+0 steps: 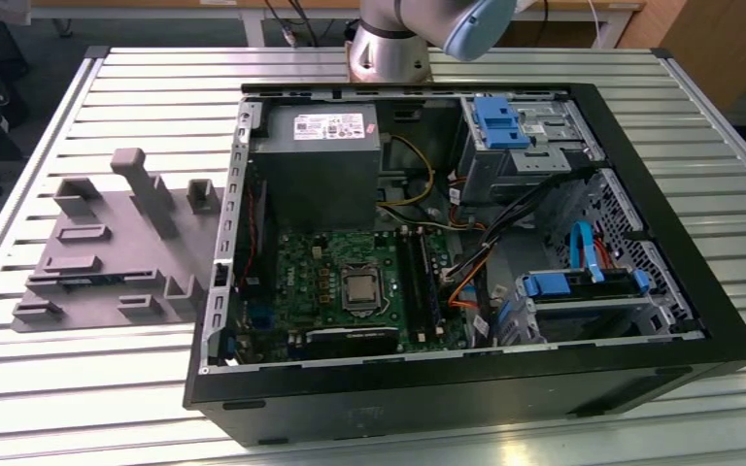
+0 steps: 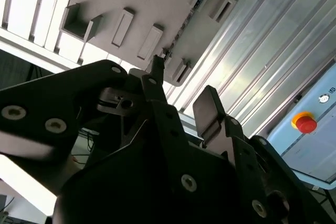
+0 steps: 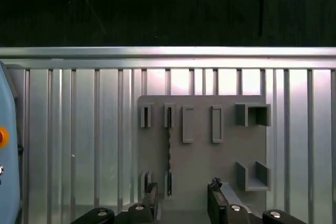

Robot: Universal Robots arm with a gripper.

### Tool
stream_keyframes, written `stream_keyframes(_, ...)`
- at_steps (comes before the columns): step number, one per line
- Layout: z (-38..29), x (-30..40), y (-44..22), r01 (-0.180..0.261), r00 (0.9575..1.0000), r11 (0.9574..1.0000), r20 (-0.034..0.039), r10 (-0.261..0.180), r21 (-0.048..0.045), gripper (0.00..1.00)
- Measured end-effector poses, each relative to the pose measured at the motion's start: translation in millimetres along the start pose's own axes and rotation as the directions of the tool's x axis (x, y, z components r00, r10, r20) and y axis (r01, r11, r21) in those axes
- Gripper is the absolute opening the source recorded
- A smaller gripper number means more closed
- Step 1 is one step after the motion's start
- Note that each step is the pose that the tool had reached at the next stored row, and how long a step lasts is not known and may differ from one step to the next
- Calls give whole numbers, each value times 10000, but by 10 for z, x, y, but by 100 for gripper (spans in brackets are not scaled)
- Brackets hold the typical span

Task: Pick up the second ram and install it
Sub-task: 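Pick up the second ram and move it above second insertion slot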

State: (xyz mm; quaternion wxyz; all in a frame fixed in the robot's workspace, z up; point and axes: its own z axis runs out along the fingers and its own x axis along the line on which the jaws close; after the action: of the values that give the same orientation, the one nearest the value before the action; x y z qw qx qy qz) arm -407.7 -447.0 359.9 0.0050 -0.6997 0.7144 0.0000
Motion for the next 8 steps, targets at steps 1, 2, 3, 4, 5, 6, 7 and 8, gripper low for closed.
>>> stream_keyframes(1, 17, 0, 0, -35, 10000, 10000, 0, 35, 1, 50)
stream_keyframes(2, 36, 0, 0, -66, 10000, 10000, 1, 66, 2, 50)
stream_keyframes(3, 52, 0, 0, -87, 10000, 10000, 0, 87, 2, 50)
stream_keyframes(4, 67, 0, 1, -96, 10000, 10000, 5, 96, 2, 50)
stream_keyframes(5, 83, 1, 2, -99, 10000, 10000, 8, 99, 2, 50)
stream_keyframes(6, 101, 1, 3, -102, 9999, 9999, 13, 102, 1, 50)
stream_keyframes(7, 118, 1, 4, -104, 9999, 9999, 17, 104, 1, 50)
stream_keyframes(8, 133, 1, 5, -105, 9999, 9999, 23, 105, -1, 50)
